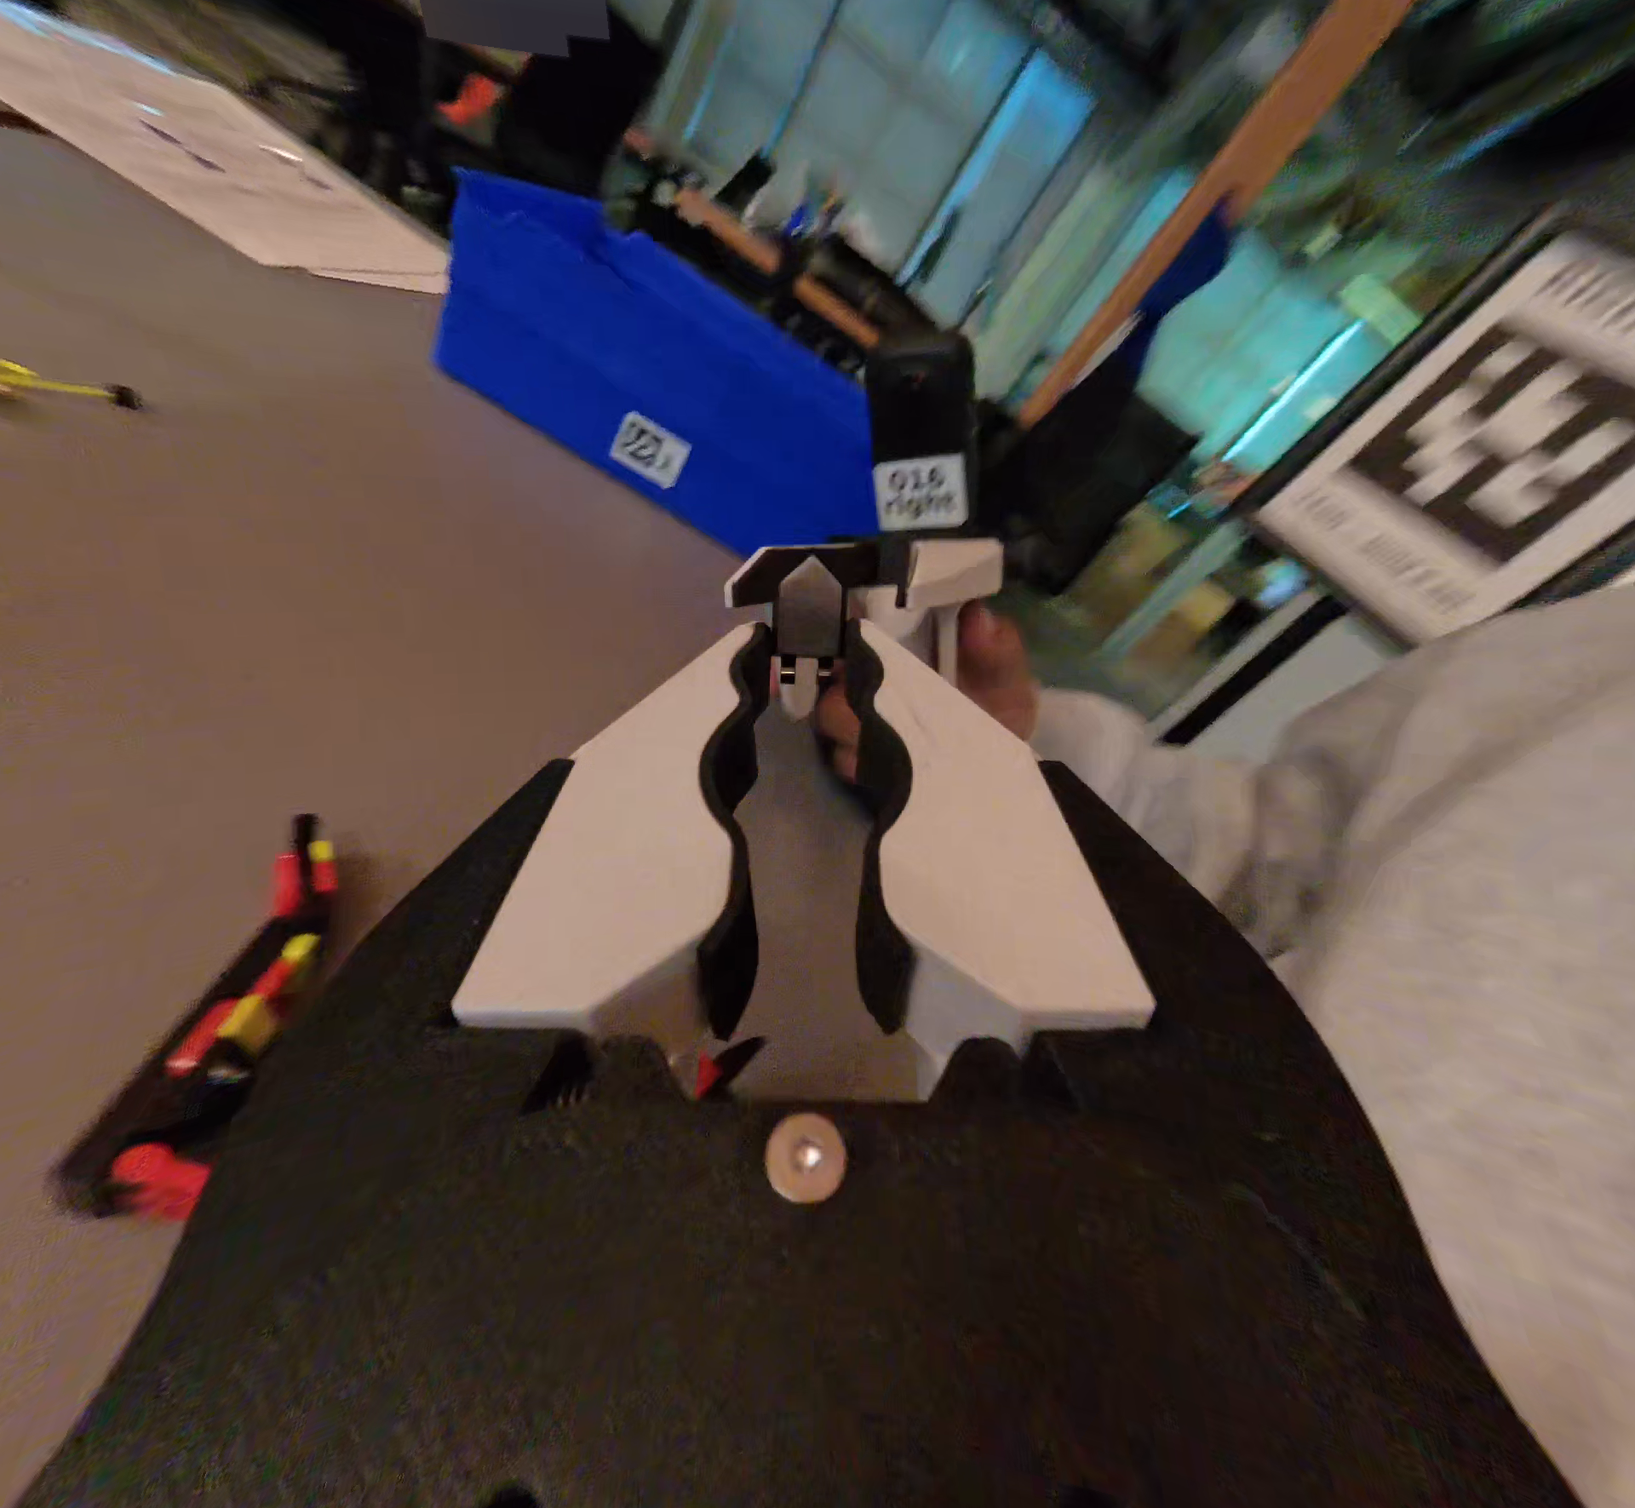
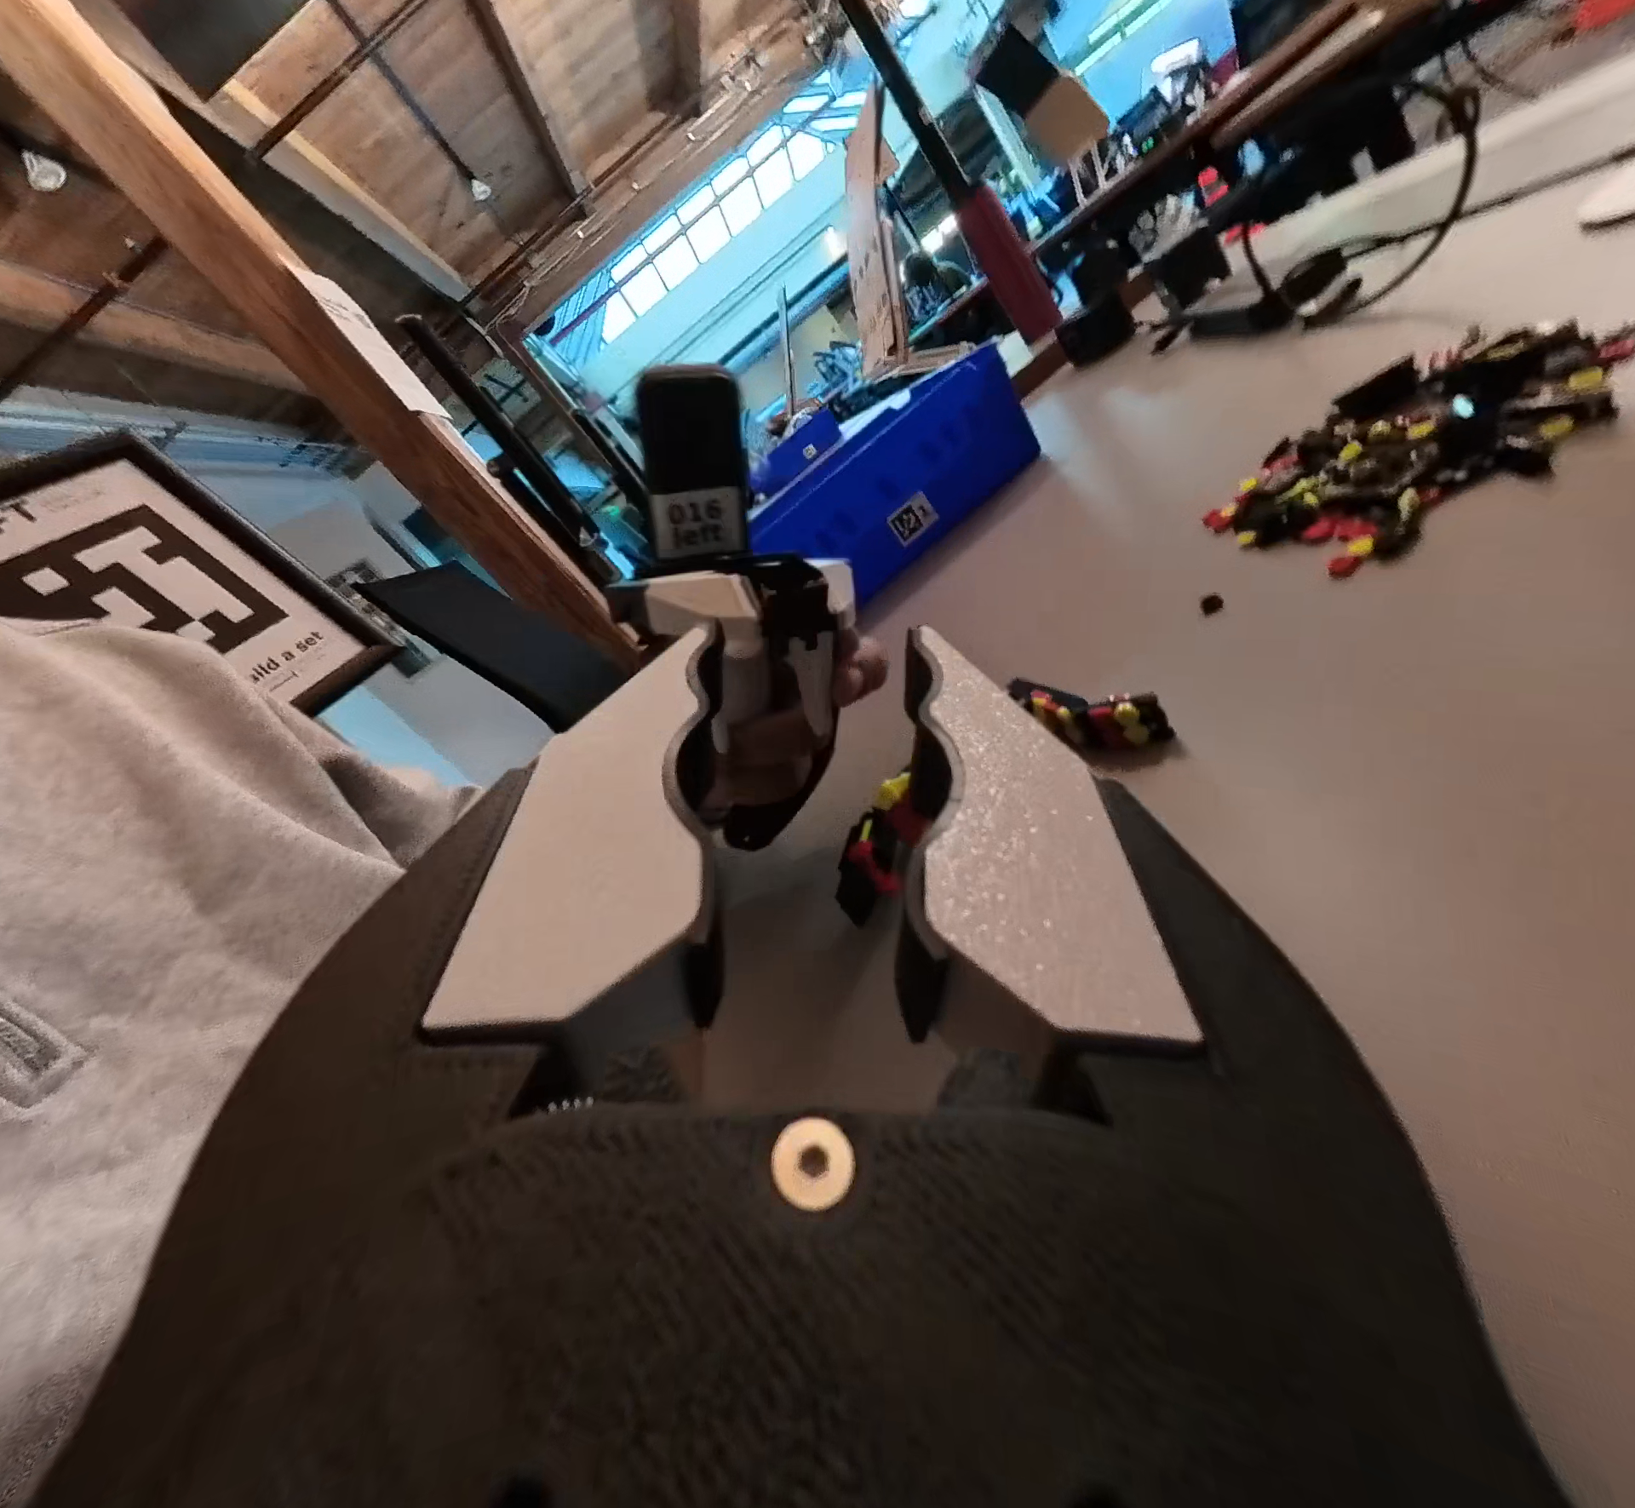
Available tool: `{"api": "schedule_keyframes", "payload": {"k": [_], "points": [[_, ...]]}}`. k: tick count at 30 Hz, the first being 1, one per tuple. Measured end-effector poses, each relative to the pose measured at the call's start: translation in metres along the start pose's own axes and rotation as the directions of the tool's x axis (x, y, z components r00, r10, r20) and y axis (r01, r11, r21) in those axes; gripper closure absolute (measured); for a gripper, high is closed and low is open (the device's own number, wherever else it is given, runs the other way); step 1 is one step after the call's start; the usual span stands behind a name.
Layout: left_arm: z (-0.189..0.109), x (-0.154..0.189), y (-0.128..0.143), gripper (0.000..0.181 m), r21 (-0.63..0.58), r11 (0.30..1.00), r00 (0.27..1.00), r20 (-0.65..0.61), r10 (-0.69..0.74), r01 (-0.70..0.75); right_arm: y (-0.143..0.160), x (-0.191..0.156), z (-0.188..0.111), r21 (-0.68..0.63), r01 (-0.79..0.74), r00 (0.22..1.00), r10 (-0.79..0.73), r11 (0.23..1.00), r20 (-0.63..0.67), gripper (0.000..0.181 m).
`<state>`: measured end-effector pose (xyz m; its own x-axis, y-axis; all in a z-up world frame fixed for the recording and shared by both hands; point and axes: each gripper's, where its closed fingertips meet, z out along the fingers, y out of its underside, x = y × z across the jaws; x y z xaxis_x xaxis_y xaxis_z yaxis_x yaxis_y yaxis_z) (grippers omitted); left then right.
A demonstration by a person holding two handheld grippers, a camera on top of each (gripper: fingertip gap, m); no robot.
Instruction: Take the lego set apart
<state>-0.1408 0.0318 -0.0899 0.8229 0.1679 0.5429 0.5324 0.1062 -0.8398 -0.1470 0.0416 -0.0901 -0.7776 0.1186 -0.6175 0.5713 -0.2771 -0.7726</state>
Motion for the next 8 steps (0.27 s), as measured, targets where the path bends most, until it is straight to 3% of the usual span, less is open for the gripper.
{"api": "schedule_keyframes", "payload": {"k": [8], "points": [[0.001,0.021,-0.005,0.167,0.027,0.971,0.947,-0.229,-0.227,0.239,-0.002,-0.019,0.006,0.03,0.111,0.994,-0.111,0.993,0.021,0.148]]}}
